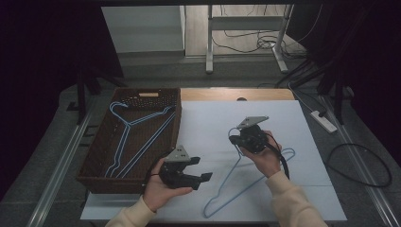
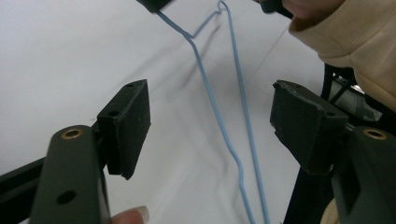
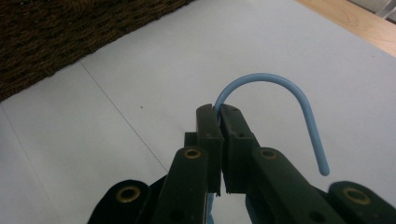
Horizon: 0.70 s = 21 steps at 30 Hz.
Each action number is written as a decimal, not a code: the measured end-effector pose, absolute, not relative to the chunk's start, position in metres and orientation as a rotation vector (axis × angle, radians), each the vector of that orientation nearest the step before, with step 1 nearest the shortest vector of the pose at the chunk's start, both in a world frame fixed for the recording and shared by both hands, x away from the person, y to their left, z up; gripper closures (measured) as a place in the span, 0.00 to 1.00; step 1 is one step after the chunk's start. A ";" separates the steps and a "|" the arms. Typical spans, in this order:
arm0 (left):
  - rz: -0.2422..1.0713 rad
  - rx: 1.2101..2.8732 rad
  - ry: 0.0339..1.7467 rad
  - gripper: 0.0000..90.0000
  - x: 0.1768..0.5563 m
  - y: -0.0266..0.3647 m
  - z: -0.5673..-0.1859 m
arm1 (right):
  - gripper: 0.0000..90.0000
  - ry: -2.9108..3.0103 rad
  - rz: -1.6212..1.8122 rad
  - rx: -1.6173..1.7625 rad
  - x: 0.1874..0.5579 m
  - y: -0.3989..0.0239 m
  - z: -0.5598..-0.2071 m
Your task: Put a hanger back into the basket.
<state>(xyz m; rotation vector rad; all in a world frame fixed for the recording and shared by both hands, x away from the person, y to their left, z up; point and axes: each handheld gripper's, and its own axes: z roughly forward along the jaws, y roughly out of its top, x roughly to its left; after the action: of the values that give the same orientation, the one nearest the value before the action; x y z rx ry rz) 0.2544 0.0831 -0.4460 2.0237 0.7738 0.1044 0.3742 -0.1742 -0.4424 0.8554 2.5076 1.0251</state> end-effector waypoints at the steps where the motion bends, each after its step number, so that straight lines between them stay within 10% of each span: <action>1: 0.099 2.037 0.766 0.33 0.254 0.078 -0.448 | 0.98 2.507 1.026 0.854 0.374 -0.174 -0.442; 21: 0.027 2.219 0.831 0.35 0.280 0.007 -0.498 | 0.98 2.491 1.051 0.839 0.371 -0.173 -0.440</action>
<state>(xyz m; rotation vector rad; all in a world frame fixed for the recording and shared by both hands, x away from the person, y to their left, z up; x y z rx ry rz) 0.2797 0.0070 -0.4983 2.2190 0.8306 0.0266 0.3714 -0.1728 -0.4397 0.8393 2.4908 1.0510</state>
